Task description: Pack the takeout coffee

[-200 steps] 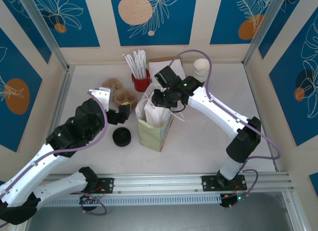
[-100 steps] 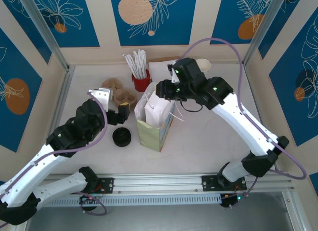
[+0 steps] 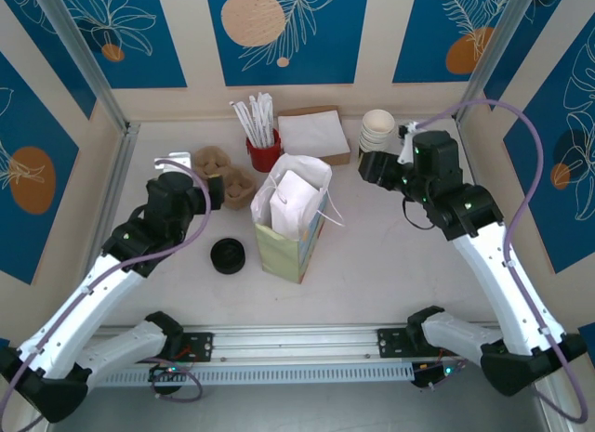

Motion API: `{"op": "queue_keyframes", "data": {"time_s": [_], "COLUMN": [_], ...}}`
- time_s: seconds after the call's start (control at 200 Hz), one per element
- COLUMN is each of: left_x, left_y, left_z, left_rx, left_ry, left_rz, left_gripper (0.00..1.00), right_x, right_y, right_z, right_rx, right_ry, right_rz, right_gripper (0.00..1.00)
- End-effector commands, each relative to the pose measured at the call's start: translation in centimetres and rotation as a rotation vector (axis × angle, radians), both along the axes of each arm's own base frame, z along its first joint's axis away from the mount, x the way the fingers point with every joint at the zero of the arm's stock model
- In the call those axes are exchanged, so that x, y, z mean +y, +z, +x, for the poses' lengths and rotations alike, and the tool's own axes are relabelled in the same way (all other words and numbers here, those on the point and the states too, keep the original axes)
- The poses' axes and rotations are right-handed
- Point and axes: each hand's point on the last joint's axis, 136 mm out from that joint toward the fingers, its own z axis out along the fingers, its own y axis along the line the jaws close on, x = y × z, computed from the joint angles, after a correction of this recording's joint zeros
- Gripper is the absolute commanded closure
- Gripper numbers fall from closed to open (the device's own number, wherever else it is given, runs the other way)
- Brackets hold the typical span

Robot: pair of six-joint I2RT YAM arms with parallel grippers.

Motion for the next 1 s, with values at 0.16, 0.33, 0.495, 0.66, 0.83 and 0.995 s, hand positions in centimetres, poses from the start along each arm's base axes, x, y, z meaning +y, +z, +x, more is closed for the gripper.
{"op": "queue_keyframes", "data": {"time_s": [0.16, 0.33, 0.495, 0.66, 0.83, 0.995], "left_x": [6.2, 10.2, 12.7, 13.2, 10.8, 9.6], "left_y": [-4.5, -10.1, -14.3, -17.5, -18.5, -18.9], "left_z": [2.2, 3.2, 3.1, 4.4, 6.6, 8.0], "left_rx": [-0.148, -0.116, -0.134, -0.069, -0.064, -0.057], "left_ry": [0.217, 0.322, 0.381, 0.344, 0.188, 0.123], "left_rz": [0.091, 0.121, 0.127, 0.169, 0.115, 0.093], "left_gripper": [0.00, 0.00, 0.00, 0.00, 0.00, 0.00], "right_x": [-8.7, -10.6, -10.6, -11.8, -12.0, -10.4], "right_y": [-9.7, -15.8, -18.6, -20.4, -22.0, -23.2], "right_z": [4.6, 7.8, 9.2, 10.0, 9.5, 9.3], "right_rx": [-0.041, -0.007, -0.146, -0.146, -0.171, -0.234], "right_ry": [-0.286, -0.295, -0.262, -0.266, -0.233, -0.159], "right_rz": [-0.094, -0.243, -0.272, -0.314, -0.227, -0.246], "right_gripper": [0.05, 0.01, 0.01, 0.01, 0.01, 0.01]}}
